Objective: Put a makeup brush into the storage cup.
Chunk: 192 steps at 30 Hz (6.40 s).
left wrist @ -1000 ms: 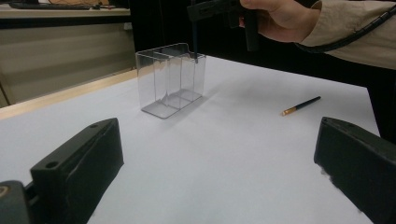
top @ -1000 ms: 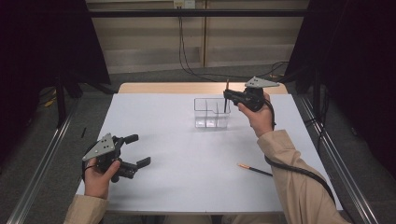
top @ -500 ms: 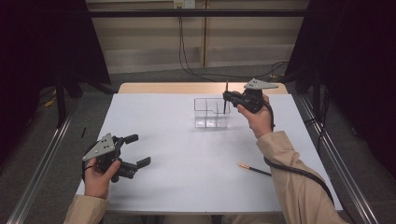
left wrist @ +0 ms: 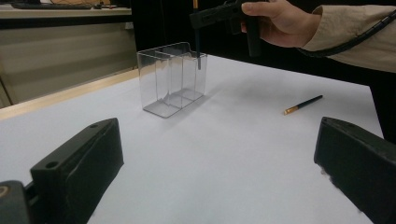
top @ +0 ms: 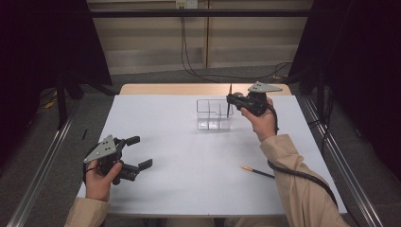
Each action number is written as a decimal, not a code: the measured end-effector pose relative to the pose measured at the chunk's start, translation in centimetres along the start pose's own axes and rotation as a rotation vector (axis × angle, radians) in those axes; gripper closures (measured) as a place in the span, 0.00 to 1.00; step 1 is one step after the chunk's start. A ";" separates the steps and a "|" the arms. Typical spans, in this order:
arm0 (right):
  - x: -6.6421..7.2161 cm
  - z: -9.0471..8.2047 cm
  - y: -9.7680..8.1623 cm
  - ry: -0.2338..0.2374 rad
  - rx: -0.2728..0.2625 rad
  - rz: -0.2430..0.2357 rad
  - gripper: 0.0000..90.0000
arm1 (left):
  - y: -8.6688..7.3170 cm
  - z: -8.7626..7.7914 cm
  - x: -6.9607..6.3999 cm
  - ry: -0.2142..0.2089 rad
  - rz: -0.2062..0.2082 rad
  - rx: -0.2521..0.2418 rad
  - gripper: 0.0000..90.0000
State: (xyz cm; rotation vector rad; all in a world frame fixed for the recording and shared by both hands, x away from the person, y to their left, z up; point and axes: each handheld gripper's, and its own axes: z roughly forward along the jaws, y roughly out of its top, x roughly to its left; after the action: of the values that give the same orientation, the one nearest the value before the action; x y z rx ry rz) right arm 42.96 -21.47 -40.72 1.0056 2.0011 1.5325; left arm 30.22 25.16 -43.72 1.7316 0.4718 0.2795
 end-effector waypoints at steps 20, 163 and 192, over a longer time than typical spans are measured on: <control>0.4 -0.4 0.2 -0.015 -0.038 0.009 0.43 | 0.0 0.0 0.1 0.006 0.004 0.004 0.01; 3.4 -16.3 -7.9 0.026 -0.070 -0.009 0.09 | 0.6 0.1 -0.3 0.010 0.016 -0.014 0.01; 3.2 -18.9 -8.7 -0.017 -0.080 0.000 0.09 | 0.5 0.1 -0.4 0.017 0.022 -0.015 0.01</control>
State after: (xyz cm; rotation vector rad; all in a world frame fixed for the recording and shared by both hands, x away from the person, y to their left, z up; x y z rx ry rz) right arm 25.09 -32.32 -43.02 0.9840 1.9124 1.5860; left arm 30.01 24.87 -43.19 1.7219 0.4622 0.3124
